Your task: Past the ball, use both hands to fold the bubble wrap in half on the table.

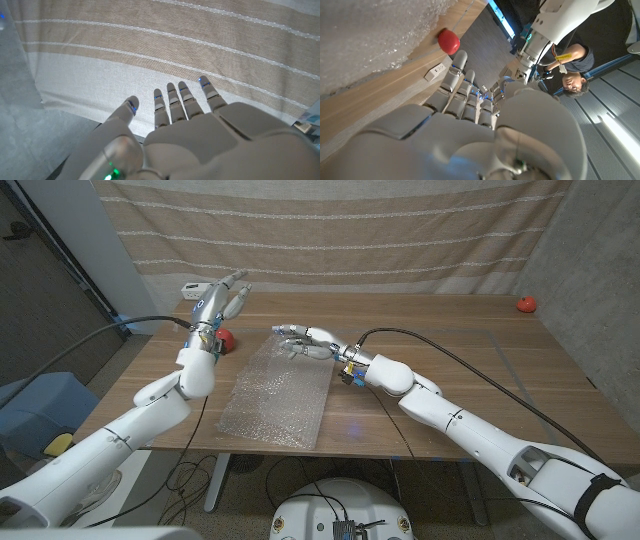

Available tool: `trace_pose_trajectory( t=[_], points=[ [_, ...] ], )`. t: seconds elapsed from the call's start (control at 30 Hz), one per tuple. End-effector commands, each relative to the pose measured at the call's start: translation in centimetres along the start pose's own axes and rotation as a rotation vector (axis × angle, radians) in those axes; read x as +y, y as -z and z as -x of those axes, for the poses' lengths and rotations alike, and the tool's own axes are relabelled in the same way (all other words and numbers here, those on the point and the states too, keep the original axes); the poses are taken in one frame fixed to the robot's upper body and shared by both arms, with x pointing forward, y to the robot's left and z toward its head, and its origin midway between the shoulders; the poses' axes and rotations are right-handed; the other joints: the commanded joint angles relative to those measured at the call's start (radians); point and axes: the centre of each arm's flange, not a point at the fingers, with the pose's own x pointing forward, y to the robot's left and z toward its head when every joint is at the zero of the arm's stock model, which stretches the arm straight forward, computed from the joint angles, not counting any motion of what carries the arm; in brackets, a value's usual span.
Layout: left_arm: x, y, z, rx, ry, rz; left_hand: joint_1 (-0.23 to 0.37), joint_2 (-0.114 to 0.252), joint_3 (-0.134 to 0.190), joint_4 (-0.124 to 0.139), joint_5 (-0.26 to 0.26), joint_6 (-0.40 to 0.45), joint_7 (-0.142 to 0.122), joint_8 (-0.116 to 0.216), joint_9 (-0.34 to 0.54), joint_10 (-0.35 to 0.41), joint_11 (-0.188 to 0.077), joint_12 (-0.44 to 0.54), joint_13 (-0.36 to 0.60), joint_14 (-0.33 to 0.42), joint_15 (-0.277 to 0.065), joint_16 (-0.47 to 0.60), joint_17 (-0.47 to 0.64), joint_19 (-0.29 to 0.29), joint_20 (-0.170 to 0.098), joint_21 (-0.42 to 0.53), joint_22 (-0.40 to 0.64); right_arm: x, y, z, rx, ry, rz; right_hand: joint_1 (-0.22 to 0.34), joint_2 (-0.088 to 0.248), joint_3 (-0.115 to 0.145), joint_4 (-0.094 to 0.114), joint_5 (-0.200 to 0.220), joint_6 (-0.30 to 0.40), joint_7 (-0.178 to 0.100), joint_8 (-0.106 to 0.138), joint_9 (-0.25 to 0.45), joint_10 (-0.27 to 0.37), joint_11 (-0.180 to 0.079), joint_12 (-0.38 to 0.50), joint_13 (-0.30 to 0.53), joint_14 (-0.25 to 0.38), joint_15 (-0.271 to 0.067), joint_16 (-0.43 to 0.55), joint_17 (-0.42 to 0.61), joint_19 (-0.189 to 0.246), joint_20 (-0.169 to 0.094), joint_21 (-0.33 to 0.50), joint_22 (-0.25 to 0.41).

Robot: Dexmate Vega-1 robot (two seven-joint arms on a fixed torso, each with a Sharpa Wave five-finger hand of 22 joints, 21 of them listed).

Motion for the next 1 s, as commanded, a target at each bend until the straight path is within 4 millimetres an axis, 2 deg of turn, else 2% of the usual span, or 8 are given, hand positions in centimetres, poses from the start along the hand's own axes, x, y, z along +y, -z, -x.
trace_pose_trajectory(
  t=[0.03, 0.1, 0.2, 0.43, 0.8, 0.87, 1.0],
  points=[
    [-0.5, 1.0, 0.6, -0.009, 0.071, 0.328, -0.010, -0.002, 0.000, 0.009, -0.007, -0.020, 0.001, 0.003, 0.002, -0.019, 0.008, 0.001, -0.001, -0.023, 0.004, -0.004, 0.002, -0.007, -0.013, -0.001, 0.003, -2.8, -0.9, 1.7, -0.012, 0.182, 0.019, -0.042, -0.029, -0.025, 0.002, -0.001, 0.024, -0.002, 0.003, 0.002, 0.019, 0.008, 0.003, 0.002, -0.005, 0.008, 0.006, -0.011, -0.018, 0.026, -0.018, 0.002],
    [-0.8, 1.2, 0.7, -0.007, 0.093, 0.383, -0.017, -0.006, -0.003, 0.013, -0.011, -0.036, 0.002, 0.003, 0.001, -0.031, 0.009, 0.002, -0.002, -0.037, 0.007, -0.004, 0.001, -0.011, -0.030, -0.003, 0.003, -3.2, -0.8, 1.9, -0.005, 0.201, 0.022, -0.071, -0.053, -0.044, 0.006, 0.000, 0.027, 0.001, 0.001, 0.001, 0.025, 0.015, 0.001, 0.002, -0.009, 0.016, 0.006, -0.020, -0.031, 0.039, -0.032, 0.002],
    [-1.4, 1.5, 0.8, -0.003, 0.120, 0.472, -0.023, -0.013, -0.008, 0.014, -0.013, -0.051, 0.003, 0.003, 0.000, -0.045, 0.015, 0.003, -0.003, -0.048, 0.010, -0.003, 0.000, -0.016, -0.043, -0.006, 0.002, -3.9, -0.5, 2.3, 0.006, 0.227, 0.017, -0.096, -0.066, -0.058, 0.011, 0.002, 0.033, 0.000, 0.001, 0.001, 0.029, 0.021, -0.001, 0.001, -0.016, 0.024, 0.005, -0.026, -0.041, 0.047, -0.044, 0.002],
    [-3.0, 2.4, 1.4, 0.022, 0.187, 0.583, -0.040, -0.043, -0.029, 0.010, -0.017, -0.083, 0.010, 0.004, -0.002, -0.079, 0.013, 0.004, -0.006, -0.086, 0.013, -0.004, -0.001, -0.030, -0.053, -0.014, 0.001, -6.0, 0.4, 3.6, 0.034, 0.327, -0.027, -0.171, -0.100, -0.101, 0.032, 0.008, 0.036, 0.000, -0.004, 0.002, 0.039, 0.032, -0.005, 0.002, -0.028, 0.034, 0.008, -0.041, -0.054, 0.068, -0.071, 0.003],
    [-4.0, 4.2, 1.7, 0.065, 0.264, 0.704, -0.078, -0.075, -0.064, 0.017, -0.012, -0.149, 0.022, 0.001, -0.006, -0.142, 0.009, 0.000, -0.009, -0.136, 0.014, -0.004, 0.001, -0.052, -0.062, -0.028, -0.001, -9.0, 1.9, 6.1, 0.052, 0.471, -0.148, -0.238, -0.105, -0.129, 0.057, 0.016, 0.037, 0.007, -0.007, 0.002, 0.046, 0.046, -0.007, 0.002, -0.061, 0.060, 0.004, -0.054, -0.083, 0.087, -0.105, 0.004],
    [-4.3, 4.5, 1.7, 0.071, 0.276, 0.727, -0.092, -0.067, -0.069, 0.030, -0.007, -0.162, 0.022, 0.002, -0.006, -0.156, 0.007, 0.001, -0.010, -0.152, 0.017, -0.003, 0.003, -0.057, -0.060, -0.031, -0.001, -9.5, 2.0, 6.5, 0.053, 0.492, -0.160, -0.244, -0.104, -0.131, 0.059, 0.017, 0.037, 0.007, -0.008, 0.002, 0.048, 0.049, -0.007, 0.002, -0.062, 0.060, 0.005, -0.055, -0.085, 0.087, -0.108, 0.004],
    [-4.8, 4.9, 1.6, 0.080, 0.305, 0.763, -0.115, -0.030, -0.069, 0.063, 0.003, -0.176, 0.034, 0.005, -0.007, -0.174, 0.004, 0.003, -0.012, -0.167, 0.017, 0.001, 0.005, -0.066, -0.058, -0.037, -0.001, -10.4, 2.6, 7.3, 0.048, 0.539, -0.212, -0.255, -0.103, -0.135, 0.063, 0.019, 0.043, 0.015, -0.006, 0.002, 0.055, 0.053, -0.005, 0.002, -0.064, 0.063, 0.006, -0.058, -0.084, 0.087, -0.113, 0.004]
  ],
)
